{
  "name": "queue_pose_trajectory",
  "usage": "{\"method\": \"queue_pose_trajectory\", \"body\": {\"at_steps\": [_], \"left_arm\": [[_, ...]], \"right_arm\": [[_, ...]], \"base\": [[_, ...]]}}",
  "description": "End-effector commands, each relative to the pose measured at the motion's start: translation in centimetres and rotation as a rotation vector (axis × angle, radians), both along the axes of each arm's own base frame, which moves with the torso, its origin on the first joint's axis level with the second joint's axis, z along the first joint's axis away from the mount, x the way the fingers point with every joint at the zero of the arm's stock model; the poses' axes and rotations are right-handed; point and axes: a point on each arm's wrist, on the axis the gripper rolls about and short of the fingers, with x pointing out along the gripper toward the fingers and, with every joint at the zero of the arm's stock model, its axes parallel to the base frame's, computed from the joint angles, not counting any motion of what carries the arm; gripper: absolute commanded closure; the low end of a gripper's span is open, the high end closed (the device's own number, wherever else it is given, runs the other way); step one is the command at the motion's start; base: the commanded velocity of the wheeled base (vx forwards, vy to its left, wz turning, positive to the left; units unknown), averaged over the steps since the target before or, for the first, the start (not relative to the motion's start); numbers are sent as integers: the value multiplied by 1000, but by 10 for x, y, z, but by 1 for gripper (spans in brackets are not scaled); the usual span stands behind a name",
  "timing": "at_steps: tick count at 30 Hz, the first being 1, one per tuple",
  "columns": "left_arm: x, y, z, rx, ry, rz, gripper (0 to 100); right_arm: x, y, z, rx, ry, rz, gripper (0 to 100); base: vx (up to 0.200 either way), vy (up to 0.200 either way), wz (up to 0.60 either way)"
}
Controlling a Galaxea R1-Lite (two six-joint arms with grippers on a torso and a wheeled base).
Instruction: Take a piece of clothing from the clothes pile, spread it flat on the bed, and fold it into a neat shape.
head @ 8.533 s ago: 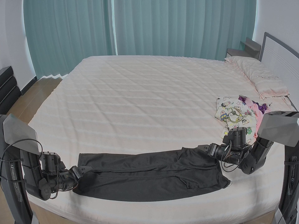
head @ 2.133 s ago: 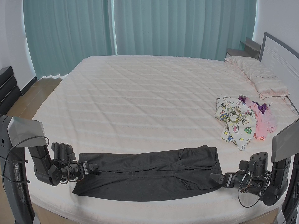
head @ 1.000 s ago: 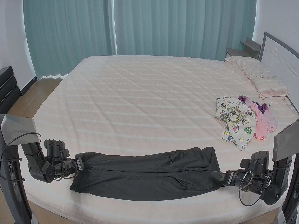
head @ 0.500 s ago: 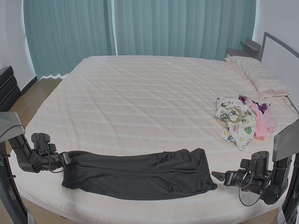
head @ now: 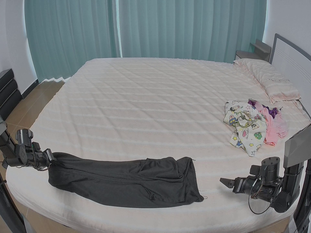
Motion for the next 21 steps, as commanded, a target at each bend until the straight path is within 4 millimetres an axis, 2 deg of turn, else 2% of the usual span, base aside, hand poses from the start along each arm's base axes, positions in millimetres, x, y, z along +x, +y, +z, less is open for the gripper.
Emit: {"method": "queue_pose_trajectory", "body": {"at_steps": [1, 2, 5, 7, 8, 9, 10, 16, 18, 19, 21], "left_arm": [[1, -48, 27, -5, -6, -32, 100], [3, -71, 32, 3, 9, -44, 100], [3, -120, 37, 19, 42, -55, 100], [2, -122, 38, 20, 44, -55, 100], [1, -161, 38, 52, 71, -84, 100], [1, -166, 38, 56, 72, -91, 100], [-1, -188, 39, 69, 77, -126, 100], [-6, -256, 46, 51, 84, -193, 100], [-5, -268, 44, 50, 98, -207, 100], [-5, -282, 43, 45, 107, -226, 100], [-4, -292, 42, 33, 107, -236, 100]], "right_arm": [[1, 0, 2, 5, -17, 0, 0], [1, 0, 2, 6, -18, -1, 0], [0, 0, 3, 5, -18, -2, 0], [0, 0, 3, 5, -18, -2, 0], [0, -1, 4, 7, -24, -5, 0], [1, -1, 5, 8, -27, -8, 0], [1, -2, 6, 9, -33, -11, 0], [1, -3, 7, 9, -34, -12, 0], [1, -3, 7, 10, -36, -12, 0], [1, -3, 7, 9, -34, -11, 0], [0, -3, 7, 9, -33, -11, 0]], "base": [[0, 0, 0], [0, 0, 0], [0, 0, 0], [0, 0, 0], [0, 0, 0], [0, 0, 0], [0, 0, 0], [0, 0, 0], [0, 0, 0], [0, 0, 0], [0, 0, 0]]}}
